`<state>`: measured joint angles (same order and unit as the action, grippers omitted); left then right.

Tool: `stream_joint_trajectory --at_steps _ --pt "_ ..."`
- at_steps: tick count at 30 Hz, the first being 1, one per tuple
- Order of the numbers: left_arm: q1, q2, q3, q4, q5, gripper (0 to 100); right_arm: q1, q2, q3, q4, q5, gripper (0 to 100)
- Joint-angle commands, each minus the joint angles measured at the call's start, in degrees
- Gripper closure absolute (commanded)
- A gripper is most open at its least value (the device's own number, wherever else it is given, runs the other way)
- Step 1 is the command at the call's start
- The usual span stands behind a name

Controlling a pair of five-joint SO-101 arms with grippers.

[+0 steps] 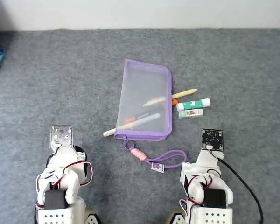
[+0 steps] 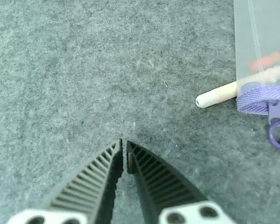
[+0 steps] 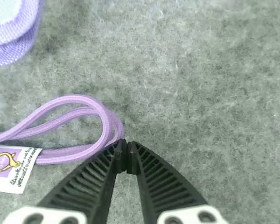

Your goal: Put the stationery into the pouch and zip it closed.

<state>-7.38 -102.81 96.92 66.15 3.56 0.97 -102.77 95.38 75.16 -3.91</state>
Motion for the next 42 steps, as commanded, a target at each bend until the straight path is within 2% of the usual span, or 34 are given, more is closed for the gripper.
stream_joint_trajectory --at_steps 1,23,28,32,34,37,42 --pt "0.09 -0.26 -0.48 -0.97 -0.53 98 0.13 -0.40 1.05 -0.66 -0.35 99.0" --pt "0.09 -0.26 -0.48 -0.97 -0.53 98 0.31 -0.40 1.14 -0.75 -0.09 99.0" --pt "0.09 -0.26 -0.48 -0.97 -0.53 98 1.63 -0.48 -1.23 -3.91 10.64 99.1" --pt "0.09 -0.26 -0.48 -0.97 -0.53 98 4.97 0.13 -3.43 -11.03 12.84 99.1" --pt "0.09 -0.26 -0.48 -0.97 -0.53 98 3.38 0.31 -6.33 -10.68 12.92 99.1" --pt "0.09 -0.26 -0.48 -0.97 -0.53 98 -3.03 1.89 -12.57 -6.29 12.66 99.1" --pt "0.09 -0.26 -0.48 -0.97 -0.53 98 -14.73 15.34 -23.91 -0.66 12.40 99.1"
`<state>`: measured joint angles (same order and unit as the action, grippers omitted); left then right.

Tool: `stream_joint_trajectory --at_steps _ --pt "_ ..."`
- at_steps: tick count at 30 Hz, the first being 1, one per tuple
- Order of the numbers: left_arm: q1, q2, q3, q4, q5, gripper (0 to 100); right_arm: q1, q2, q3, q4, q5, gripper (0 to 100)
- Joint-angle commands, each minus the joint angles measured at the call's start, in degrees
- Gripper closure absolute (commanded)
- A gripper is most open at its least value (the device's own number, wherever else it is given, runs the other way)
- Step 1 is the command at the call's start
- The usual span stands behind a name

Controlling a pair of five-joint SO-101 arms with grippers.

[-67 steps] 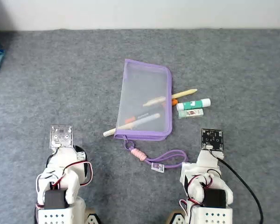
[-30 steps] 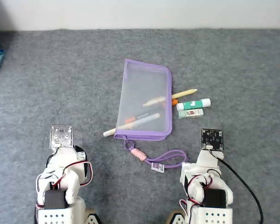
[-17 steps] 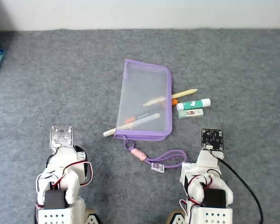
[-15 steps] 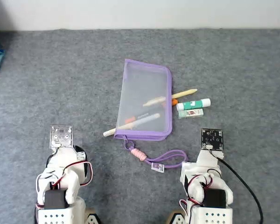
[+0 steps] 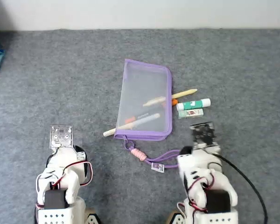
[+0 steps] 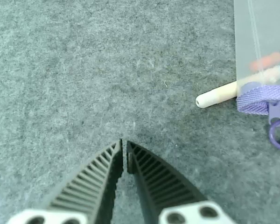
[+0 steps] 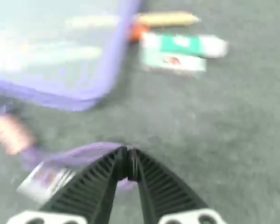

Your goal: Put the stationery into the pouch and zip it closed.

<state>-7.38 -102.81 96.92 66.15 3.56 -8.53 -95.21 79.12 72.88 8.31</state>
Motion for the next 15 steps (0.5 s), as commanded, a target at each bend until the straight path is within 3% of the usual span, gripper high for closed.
stream_joint_trajectory --at_steps 1,9,15 --pt "0.09 -0.26 -0.48 -0.97 -0.53 98 -6.99 11.56 -9.05 1.54 0.18 99.1" --pt "0.09 -0.26 -0.48 -0.97 -0.53 98 -14.11 38.73 -17.32 -12.97 0.97 99.1" --pt "0.09 -0.26 -0.48 -0.97 -0.53 98 -23.52 55.52 -23.91 -14.20 4.75 97.8"
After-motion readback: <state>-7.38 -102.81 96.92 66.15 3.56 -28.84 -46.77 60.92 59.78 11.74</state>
